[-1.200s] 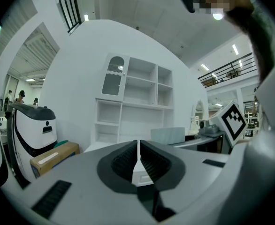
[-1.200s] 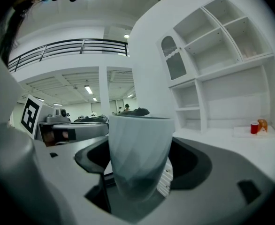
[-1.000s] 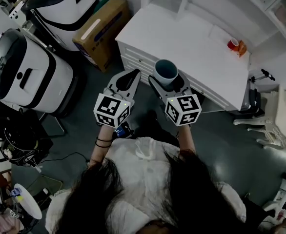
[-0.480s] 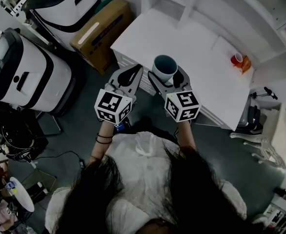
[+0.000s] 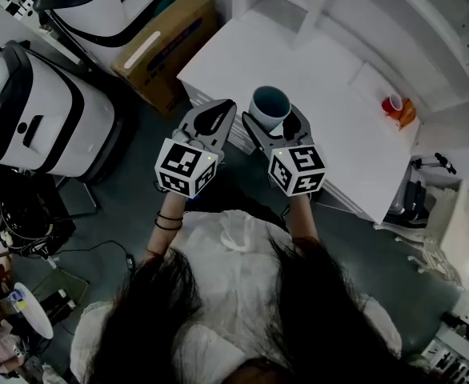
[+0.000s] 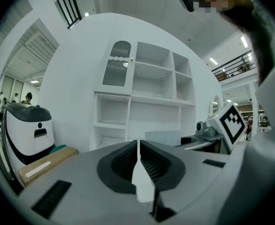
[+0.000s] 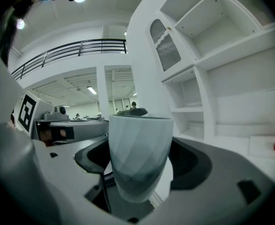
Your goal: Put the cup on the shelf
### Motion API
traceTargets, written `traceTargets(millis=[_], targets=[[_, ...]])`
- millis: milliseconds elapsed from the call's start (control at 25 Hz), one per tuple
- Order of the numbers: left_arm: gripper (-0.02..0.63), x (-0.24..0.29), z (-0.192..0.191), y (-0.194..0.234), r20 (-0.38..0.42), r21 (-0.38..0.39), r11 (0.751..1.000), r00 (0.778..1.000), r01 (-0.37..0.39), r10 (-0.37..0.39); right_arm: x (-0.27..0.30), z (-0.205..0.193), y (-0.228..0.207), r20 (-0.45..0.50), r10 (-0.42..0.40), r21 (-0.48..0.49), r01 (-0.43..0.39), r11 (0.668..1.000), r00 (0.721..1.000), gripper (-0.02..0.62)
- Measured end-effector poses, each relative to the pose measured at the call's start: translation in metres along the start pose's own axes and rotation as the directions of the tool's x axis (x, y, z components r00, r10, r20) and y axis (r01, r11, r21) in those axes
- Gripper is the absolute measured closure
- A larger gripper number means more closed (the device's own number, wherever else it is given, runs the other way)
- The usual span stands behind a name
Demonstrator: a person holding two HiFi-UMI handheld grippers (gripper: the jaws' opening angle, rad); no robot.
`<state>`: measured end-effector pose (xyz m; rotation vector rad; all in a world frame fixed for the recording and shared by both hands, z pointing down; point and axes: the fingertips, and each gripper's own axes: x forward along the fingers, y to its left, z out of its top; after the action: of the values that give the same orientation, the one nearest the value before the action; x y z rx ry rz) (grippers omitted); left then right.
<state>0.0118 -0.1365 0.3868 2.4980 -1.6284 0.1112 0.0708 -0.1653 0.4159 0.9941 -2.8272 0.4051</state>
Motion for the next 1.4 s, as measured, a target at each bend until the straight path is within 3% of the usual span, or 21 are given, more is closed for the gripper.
traceTargets(millis=[520, 720, 960, 1200, 1400], targets=[[0.583, 0.063, 0.002, 0.069, -0.034, 0.017, 0.995, 0.995, 0.099, -0.099, 0.079, 0.009, -0.047, 0.008, -0.106, 0.027, 0.105, 0.994, 0.994, 0.235], [0.583, 0.089, 0.003, 0.110, -0.063, 0.030, 0.988, 0.987, 0.153, -0.151, 0.125, 0.013, -0.066, 0.002, -0.184, 0.002, 0.184, 0.983, 0.983, 0.235], [0.583, 0.110, 0.005, 0.156, -0.086, 0.025, 0.979, 0.976, 0.203, -0.201, 0.170, 0.013, -0.083, 0.000, -0.254, 0.039, 0.254, 0.966, 0.967, 0.235], [0.583, 0.129, 0.003, 0.179, -0.103, 0.024, 0.964, 0.960, 0.264, -0.260, 0.204, 0.007, -0.102, 0.016, -0.291, 0.051, 0.290, 0.956, 0.957, 0.235], [0.583, 0.144, -0.003, 0.193, -0.100, 0.036, 0.959, 0.955, 0.282, -0.278, 0.234, -0.007, -0.128, 0.009, -0.340, 0.008, 0.340, 0.940, 0.940, 0.235]])
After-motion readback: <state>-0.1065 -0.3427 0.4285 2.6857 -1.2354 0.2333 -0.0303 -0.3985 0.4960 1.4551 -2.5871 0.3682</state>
